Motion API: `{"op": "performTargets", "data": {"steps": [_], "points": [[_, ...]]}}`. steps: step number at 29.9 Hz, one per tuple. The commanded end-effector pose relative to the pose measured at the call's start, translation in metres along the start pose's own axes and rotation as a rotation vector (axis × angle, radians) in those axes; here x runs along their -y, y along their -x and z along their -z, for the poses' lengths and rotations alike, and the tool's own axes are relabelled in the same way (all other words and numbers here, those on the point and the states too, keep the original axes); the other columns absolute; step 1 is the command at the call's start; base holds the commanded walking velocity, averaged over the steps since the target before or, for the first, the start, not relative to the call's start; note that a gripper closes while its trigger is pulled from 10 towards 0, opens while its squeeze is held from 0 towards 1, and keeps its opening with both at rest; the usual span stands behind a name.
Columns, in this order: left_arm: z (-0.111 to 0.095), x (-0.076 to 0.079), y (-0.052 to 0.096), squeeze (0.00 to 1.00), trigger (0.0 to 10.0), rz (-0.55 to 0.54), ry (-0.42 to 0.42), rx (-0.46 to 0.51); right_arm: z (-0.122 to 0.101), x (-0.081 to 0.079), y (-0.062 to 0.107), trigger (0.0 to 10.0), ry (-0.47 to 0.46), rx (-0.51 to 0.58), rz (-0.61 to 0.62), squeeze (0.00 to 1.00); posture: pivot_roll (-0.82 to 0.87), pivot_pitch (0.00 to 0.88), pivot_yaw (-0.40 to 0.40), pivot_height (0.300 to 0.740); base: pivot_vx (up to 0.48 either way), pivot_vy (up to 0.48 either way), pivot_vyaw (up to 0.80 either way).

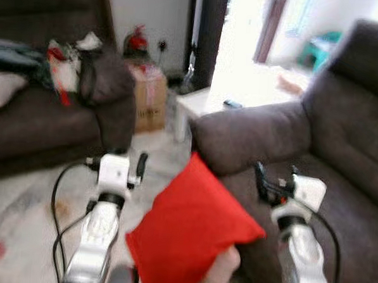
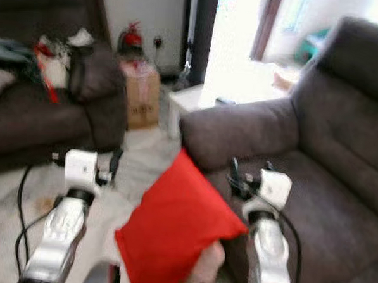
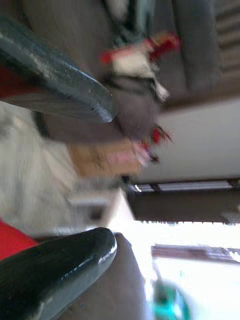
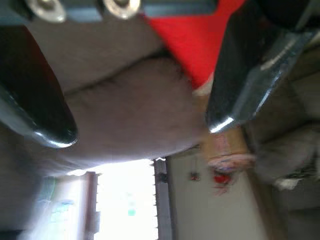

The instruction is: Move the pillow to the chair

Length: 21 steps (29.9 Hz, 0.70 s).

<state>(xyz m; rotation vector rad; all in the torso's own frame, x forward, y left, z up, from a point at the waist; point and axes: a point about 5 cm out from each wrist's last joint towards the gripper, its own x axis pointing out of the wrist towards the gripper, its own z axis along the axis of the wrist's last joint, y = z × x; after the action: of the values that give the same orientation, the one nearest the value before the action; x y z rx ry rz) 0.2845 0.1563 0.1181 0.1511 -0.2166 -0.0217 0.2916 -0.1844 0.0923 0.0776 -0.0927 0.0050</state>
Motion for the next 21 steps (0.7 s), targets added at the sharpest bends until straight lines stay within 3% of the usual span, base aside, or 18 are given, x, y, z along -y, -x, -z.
{"op": "performTargets", "data": {"steps": [1,21], "points": [[0.0032,0.0005,0.0015,0.00,10.0,0.000,0.002,-0.019,0.0065,-0.0005,0.0042,10.0,-0.011,-0.028,0.004,0.00,0.05,0.000,-0.064,0.628,0.000,0.000,0.00],[0.0059,-0.0052,0.0035,0.00,10.0,-0.024,0.015,-0.034,0.0081,-0.0014,0.0047,10.0,-0.017,-0.035,0.002,0.00,0.06,0.000,-0.066,0.628,0.000,0.000,0.00]]}}
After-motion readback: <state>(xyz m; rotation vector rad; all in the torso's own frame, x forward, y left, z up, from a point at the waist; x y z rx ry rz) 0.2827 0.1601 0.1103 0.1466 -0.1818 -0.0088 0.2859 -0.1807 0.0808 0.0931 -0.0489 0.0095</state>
